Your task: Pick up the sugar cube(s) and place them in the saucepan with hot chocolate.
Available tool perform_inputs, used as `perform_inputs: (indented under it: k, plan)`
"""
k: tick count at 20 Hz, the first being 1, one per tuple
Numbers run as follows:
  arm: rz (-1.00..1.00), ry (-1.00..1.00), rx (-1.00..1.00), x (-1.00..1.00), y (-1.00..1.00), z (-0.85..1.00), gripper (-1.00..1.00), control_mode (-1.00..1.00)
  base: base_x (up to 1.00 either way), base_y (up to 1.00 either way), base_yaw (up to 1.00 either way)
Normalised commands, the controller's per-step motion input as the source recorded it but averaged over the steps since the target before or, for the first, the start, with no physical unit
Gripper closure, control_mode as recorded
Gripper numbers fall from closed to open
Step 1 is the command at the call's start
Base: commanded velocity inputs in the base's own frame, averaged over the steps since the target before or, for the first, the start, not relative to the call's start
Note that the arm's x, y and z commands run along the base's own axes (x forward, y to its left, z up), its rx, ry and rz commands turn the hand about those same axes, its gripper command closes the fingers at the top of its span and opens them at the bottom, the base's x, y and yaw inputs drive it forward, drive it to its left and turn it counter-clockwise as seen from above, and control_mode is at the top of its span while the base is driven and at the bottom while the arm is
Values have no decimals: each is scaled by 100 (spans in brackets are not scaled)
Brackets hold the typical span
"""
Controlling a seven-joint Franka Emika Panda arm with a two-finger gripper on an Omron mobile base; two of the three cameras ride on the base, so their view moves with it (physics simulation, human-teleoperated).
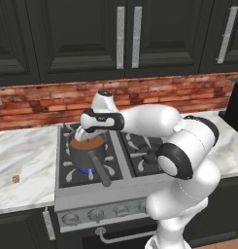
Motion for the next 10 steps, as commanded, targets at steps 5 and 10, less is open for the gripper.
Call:
perform_inputs:
  k: [5,10]
  plan:
    - [0,0,1,0,0,-1,-100,-100,0,0,0]
    - [0,0,0,0,0,0,-100,-100,0,0,0]
